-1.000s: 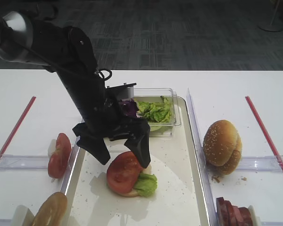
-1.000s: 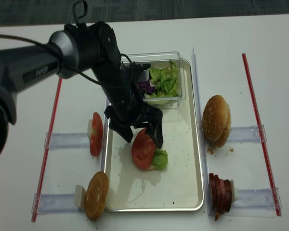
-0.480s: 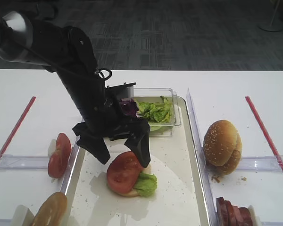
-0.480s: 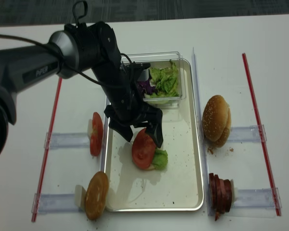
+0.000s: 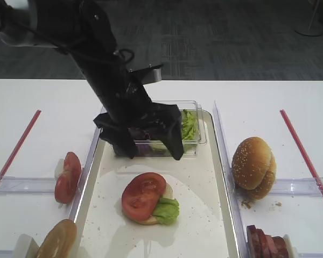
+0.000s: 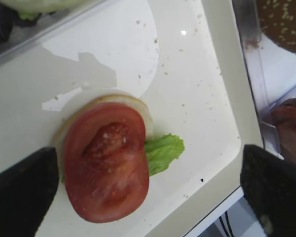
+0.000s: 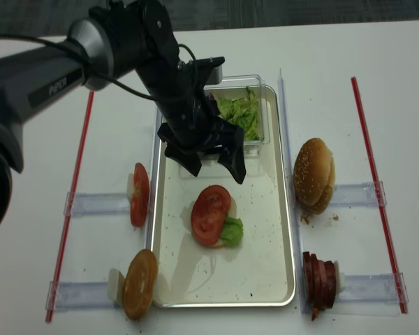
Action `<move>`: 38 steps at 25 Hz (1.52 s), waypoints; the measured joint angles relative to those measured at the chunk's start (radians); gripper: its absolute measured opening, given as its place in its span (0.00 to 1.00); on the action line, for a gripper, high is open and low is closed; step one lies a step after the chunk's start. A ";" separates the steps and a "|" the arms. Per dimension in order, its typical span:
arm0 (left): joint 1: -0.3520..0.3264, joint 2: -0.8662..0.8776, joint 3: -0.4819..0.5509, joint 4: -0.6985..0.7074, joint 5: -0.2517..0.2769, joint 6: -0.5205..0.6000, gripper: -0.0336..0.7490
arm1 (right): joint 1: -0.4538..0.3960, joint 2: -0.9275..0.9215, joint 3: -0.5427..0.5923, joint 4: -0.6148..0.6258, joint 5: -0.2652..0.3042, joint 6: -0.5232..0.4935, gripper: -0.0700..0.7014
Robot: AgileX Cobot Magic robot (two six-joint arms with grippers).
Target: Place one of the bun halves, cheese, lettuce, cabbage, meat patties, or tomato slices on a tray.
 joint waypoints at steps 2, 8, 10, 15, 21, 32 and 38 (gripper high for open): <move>0.000 0.000 -0.037 0.002 0.018 -0.008 0.92 | 0.000 0.000 0.000 0.000 0.000 0.000 0.64; 0.000 0.000 -0.113 0.064 0.052 -0.044 0.92 | 0.000 0.000 0.000 0.000 0.000 0.000 0.64; 0.000 0.000 -0.115 0.098 0.054 -0.055 0.92 | 0.000 0.000 0.000 0.000 0.000 0.000 0.64; 0.000 0.000 -0.115 0.275 0.056 -0.130 0.92 | 0.000 0.000 0.000 0.000 0.000 0.000 0.64; 0.000 0.000 -0.117 0.460 0.059 -0.203 0.92 | 0.000 0.000 0.000 0.000 0.000 0.000 0.64; 0.009 0.000 -0.117 0.500 0.059 -0.245 0.92 | 0.000 0.000 0.000 0.000 0.000 0.000 0.64; 0.120 0.000 -0.117 0.512 0.059 -0.254 0.92 | 0.000 0.000 0.000 0.000 0.000 0.005 0.64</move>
